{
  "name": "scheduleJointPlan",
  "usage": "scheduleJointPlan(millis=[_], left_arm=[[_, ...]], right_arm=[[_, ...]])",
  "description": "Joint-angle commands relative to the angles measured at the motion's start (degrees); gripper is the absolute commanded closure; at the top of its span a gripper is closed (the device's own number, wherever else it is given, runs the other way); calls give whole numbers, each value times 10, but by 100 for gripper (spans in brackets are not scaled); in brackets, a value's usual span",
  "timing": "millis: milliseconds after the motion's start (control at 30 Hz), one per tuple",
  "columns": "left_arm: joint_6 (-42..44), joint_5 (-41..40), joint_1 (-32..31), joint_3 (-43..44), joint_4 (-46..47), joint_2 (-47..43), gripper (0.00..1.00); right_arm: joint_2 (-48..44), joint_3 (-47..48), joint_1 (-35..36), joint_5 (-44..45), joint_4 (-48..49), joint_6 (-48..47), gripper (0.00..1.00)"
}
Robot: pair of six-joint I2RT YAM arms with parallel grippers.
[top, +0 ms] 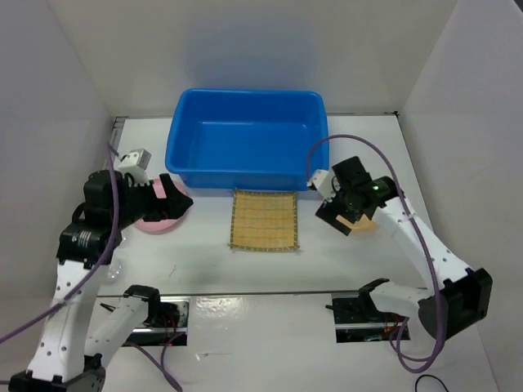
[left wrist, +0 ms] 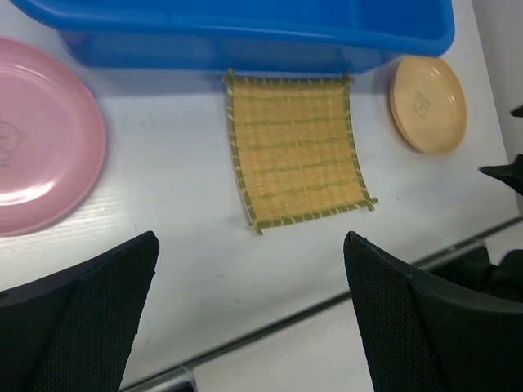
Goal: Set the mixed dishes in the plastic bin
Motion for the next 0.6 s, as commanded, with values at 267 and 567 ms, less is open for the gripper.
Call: scheduleJointPlan(millis=[267,567], left_arm=[[-103,63,-162,-8,-57,229,0],[-259,97,-190,-173,101,109,0]], right_arm=[[208,40,192,37,101,53,11],[302,41,197,-10,165,67,100]])
